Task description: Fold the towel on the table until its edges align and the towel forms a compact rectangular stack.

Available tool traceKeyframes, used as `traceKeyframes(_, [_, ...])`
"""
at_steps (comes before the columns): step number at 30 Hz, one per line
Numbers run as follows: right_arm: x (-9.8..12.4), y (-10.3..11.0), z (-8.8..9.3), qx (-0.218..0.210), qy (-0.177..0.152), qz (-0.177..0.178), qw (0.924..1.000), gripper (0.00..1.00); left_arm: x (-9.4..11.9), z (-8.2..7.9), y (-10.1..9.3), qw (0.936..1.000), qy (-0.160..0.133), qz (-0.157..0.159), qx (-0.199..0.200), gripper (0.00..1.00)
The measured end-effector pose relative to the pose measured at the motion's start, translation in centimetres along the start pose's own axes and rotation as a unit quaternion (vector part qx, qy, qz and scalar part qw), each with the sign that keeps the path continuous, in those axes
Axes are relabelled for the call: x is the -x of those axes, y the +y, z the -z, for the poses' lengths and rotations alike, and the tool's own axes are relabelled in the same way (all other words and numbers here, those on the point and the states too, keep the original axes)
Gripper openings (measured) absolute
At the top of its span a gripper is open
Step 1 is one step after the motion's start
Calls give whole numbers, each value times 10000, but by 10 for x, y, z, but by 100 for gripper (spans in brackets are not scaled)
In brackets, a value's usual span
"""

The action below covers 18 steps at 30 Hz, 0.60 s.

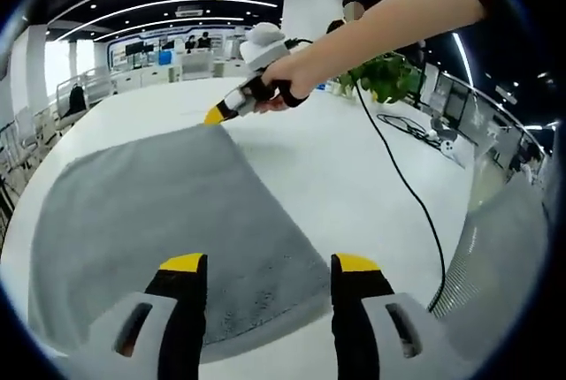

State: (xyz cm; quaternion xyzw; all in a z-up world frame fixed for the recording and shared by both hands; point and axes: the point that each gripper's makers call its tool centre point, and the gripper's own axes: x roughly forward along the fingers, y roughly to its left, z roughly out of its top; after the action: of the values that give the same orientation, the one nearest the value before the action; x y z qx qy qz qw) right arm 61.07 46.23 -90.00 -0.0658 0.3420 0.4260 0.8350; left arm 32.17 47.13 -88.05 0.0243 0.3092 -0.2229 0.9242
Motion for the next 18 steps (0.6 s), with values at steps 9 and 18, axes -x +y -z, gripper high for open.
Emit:
traceKeyframes(9, [0, 4, 8, 8, 9, -134, 9999, 18, -2, 6, -14, 9996, 84, 277, -46, 25])
traceKeyframes(18, [0, 2, 17, -55, 105, -81, 9999, 9, -11, 22, -43, 9951, 459, 731, -474, 17])
